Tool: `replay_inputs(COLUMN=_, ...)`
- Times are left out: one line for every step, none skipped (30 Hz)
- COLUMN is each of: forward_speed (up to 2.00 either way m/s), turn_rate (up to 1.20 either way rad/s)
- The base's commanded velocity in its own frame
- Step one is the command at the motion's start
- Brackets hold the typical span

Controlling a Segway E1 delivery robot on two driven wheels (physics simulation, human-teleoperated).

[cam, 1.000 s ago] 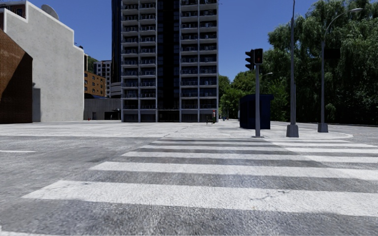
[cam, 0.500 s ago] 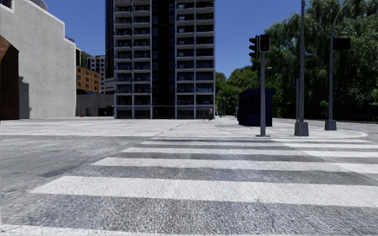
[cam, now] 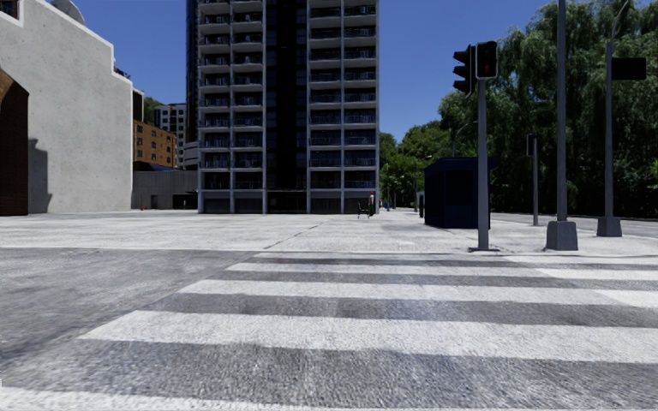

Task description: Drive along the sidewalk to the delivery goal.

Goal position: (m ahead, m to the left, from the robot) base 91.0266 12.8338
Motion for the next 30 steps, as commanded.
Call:
replay_inputs(forward_speed=1.96, turn_rate=0.00)
replay_inputs(forward_speed=1.96, turn_rate=0.00)
replay_inputs(forward_speed=1.96, turn_rate=0.00)
replay_inputs(forward_speed=1.96, turn_rate=0.00)
replay_inputs(forward_speed=1.96, turn_rate=0.00)
replay_inputs(forward_speed=1.96, turn_rate=0.00)
replay_inputs(forward_speed=1.96, turn_rate=0.00)
replay_inputs(forward_speed=1.96, turn_rate=0.00)
replay_inputs(forward_speed=1.96, turn_rate=0.00)
replay_inputs(forward_speed=1.96, turn_rate=0.00)
replay_inputs(forward_speed=1.96, turn_rate=0.00)
replay_inputs(forward_speed=1.96, turn_rate=0.00)
replay_inputs(forward_speed=1.96, turn_rate=0.00)
replay_inputs(forward_speed=1.96, turn_rate=0.00)
replay_inputs(forward_speed=1.96, turn_rate=0.00)
replay_inputs(forward_speed=1.96, turn_rate=0.00)
replay_inputs(forward_speed=1.96, turn_rate=0.00)
replay_inputs(forward_speed=1.96, turn_rate=0.00)
replay_inputs(forward_speed=1.96, turn_rate=0.00)
replay_inputs(forward_speed=1.96, turn_rate=0.00)
replay_inputs(forward_speed=1.96, turn_rate=0.00)
replay_inputs(forward_speed=1.96, turn_rate=0.00)
replay_inputs(forward_speed=1.96, turn_rate=0.00)
replay_inputs(forward_speed=1.96, turn_rate=0.00)
replay_inputs(forward_speed=1.96, turn_rate=0.00)
replay_inputs(forward_speed=1.96, turn_rate=0.00)
replay_inputs(forward_speed=1.96, turn_rate=0.00)
replay_inputs(forward_speed=1.96, turn_rate=0.00)
replay_inputs(forward_speed=1.96, turn_rate=0.00)
replay_inputs(forward_speed=1.96, turn_rate=0.00)
